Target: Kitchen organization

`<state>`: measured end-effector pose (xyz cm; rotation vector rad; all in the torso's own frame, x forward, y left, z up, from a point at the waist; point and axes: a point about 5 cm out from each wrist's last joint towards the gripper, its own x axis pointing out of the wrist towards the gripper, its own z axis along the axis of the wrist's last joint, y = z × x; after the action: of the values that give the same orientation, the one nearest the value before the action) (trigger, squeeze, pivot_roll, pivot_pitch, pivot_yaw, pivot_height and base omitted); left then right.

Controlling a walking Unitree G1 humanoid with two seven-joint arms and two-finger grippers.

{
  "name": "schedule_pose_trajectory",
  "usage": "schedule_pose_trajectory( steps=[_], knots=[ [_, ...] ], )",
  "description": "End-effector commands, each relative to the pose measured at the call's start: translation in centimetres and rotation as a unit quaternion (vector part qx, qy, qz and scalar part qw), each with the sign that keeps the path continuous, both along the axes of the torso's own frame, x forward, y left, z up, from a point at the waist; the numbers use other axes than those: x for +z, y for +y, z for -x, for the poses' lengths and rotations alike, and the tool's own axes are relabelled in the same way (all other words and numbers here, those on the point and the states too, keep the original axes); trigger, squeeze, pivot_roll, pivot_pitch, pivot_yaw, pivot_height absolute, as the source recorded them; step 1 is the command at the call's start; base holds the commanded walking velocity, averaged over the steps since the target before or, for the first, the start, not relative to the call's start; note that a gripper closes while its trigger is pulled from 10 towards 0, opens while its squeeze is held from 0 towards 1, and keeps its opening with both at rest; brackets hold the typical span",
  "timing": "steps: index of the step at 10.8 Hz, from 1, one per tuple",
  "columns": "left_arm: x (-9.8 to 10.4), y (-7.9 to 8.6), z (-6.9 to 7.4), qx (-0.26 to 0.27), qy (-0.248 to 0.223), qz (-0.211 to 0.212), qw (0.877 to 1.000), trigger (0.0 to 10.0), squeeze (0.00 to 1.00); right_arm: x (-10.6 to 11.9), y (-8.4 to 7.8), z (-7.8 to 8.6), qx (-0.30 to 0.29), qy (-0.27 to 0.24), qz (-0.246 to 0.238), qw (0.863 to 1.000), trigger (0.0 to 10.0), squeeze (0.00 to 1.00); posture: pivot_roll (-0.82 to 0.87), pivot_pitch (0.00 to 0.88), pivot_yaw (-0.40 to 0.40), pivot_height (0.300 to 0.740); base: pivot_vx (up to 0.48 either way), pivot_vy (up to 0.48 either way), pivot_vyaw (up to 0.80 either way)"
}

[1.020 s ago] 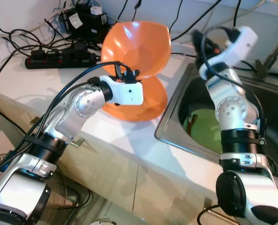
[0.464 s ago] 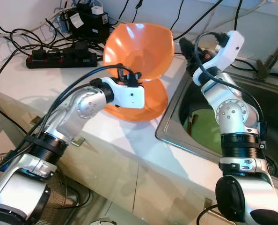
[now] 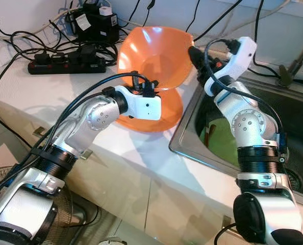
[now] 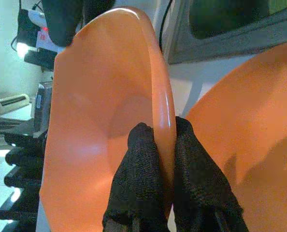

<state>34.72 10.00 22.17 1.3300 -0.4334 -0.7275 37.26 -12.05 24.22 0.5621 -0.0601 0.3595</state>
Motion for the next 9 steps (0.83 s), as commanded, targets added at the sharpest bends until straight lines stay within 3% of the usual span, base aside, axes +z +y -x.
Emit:
schedule_pose_trajectory(
  steps=[1,5,6,7,9],
  knots=[
    [1.35,-0.7,0.31,-0.017,-0.036,0.008,0.999,10.0,0.0,-0.06,-0.02,0.18,0.002,0.0,0.005,1.0,10.0,0.0,0.17,0.0,-0.063,0.74,0.0,0.0,0.0],
    [1.9,-1.34,0.42,-0.029,-0.054,0.021,0.998,10.0,0.0,-0.4,0.35,0.13,0.009,0.006,0.008,1.0,10.0,0.0,0.17,0.0,-0.065,0.74,0.0,0.0,0.0],
    [1.92,-1.37,0.43,-0.03,-0.057,0.021,0.998,10.0,0.0,-0.46,0.4,0.14,0.01,0.007,0.007,1.0,2.7,0.0,0.17,0.0,-0.065,0.74,0.0,0.0,0.0],
    [1.95,-1.38,0.42,-0.031,-0.058,0.022,0.998,10.0,0.0,-0.49,0.43,0.14,0.011,0.008,0.006,1.0,0.0,0.0,0.17,0.0,-0.064,0.74,0.0,0.0,0.0],
    [2.16,-1.38,0.4,-0.031,-0.066,0.023,0.997,10.0,0.0,-0.64,0.55,0.16,0.014,0.01,0.008,1.0,0.0,0.0,0.17,0.0,-0.065,0.74,0.0,0.0,0.0]
  ],
)
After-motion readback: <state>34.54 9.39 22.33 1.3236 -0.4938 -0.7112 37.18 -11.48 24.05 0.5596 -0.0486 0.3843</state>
